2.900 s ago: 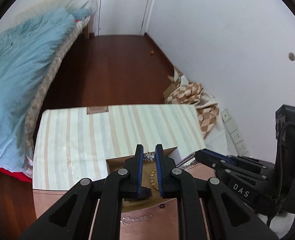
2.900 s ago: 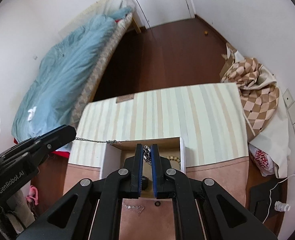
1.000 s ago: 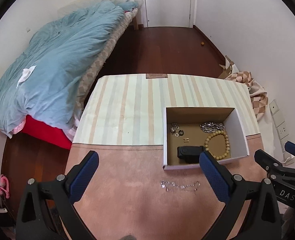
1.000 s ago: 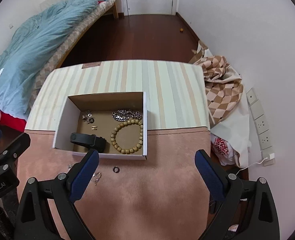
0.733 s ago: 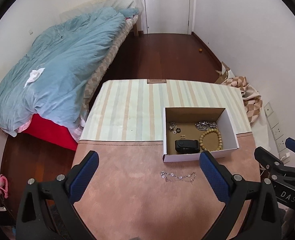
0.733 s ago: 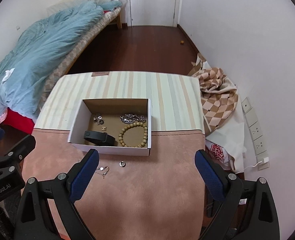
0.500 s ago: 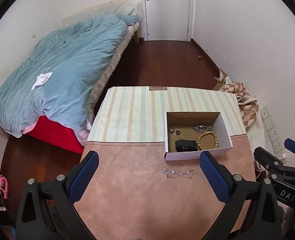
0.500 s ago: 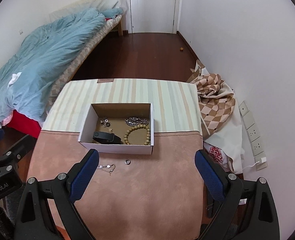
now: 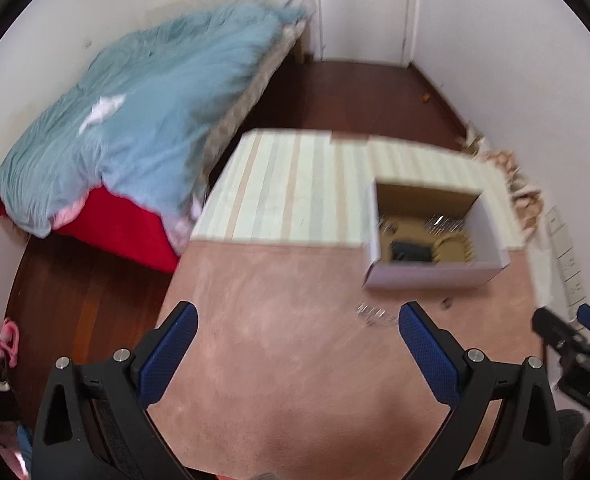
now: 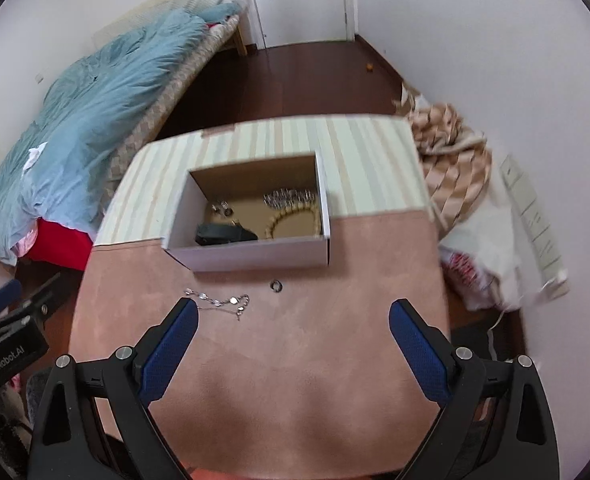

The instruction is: Organize jewelry

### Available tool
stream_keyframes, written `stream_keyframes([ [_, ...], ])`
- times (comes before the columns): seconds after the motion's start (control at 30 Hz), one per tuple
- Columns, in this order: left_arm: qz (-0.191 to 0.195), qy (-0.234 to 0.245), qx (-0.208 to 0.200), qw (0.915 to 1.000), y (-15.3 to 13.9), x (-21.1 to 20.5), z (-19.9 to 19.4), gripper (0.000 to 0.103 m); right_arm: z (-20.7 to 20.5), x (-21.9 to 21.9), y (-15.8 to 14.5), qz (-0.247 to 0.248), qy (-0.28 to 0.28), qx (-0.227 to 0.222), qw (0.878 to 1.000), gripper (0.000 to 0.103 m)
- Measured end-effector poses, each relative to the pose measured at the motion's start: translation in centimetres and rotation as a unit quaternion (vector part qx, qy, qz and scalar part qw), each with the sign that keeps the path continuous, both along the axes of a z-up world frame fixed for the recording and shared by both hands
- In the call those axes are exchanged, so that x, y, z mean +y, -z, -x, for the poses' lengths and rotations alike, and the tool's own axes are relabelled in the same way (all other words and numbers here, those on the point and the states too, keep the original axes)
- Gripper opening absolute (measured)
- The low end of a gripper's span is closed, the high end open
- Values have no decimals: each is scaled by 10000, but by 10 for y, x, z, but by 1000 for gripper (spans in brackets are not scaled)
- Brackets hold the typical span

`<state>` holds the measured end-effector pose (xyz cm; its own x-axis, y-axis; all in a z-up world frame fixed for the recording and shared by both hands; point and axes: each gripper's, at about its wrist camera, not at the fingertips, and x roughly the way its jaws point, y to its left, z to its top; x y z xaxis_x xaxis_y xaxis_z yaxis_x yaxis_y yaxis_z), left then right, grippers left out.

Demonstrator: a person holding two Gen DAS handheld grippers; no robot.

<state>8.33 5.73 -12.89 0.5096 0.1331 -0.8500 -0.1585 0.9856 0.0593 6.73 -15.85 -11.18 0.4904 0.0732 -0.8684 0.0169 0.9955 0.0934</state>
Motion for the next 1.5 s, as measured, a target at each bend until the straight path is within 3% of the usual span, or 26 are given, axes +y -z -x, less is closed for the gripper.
stream_keyframes([
  [0.07, -87, -100, 212, 9997, 25, 4, -3, 103, -7, -3, 33, -133, -3, 134, 9998, 74],
  [0.13, -150, -168, 448, 9987, 48, 8, -7, 103, -18, -4, 65, -266, -23, 395, 9989, 64],
  [0.37, -235, -385, 994, 9940, 104, 20, -19, 103, -41, 5, 128, -184, -51, 335, 9993, 64],
  [0.63, -187, -430, 1191, 9918, 123, 22, -28, 103, -57, 29, 140, 234, -302, 38, 9993, 63],
  [0.7, -166, -436, 1233, 9913, 126, 22, -31, 103, -58, 36, 142, 488, -336, -65, 9982, 53],
  [0.8, -143, -436, 1231, 9913, 127, 21, -33, 103, -55, 41, 140, 720, -360, -203, 9965, 13],
  [0.93, -26, -376, 1190, 9922, 126, 15, -37, 103, -53, 34, 138, 616, -322, -148, 9975, 13],
  [1.17, 840, -143, 1123, 9900, 128, -7, -56, 101, -37, -3, 129, 183, 278, -81, 9994, 13],
  [1.33, 673, 318, 1146, 9906, 132, -40, -64, 81, -30, -25, 128, -50, 594, 3, 9982, 13],
  [1.4, 582, 469, 1202, 9899, 135, -51, -66, 58, -30, -29, 128, -66, 647, 24, 9979, 13],
  [1.47, 608, 579, 1146, 9899, 135, -55, -65, 55, -29, -32, 127, -112, 702, 40, 9975, 13],
  [1.5, 592, 647, 1092, 9901, 134, -57, -64, 44, -29, -33, 126, -112, 713, 45, 9974, 13],
])
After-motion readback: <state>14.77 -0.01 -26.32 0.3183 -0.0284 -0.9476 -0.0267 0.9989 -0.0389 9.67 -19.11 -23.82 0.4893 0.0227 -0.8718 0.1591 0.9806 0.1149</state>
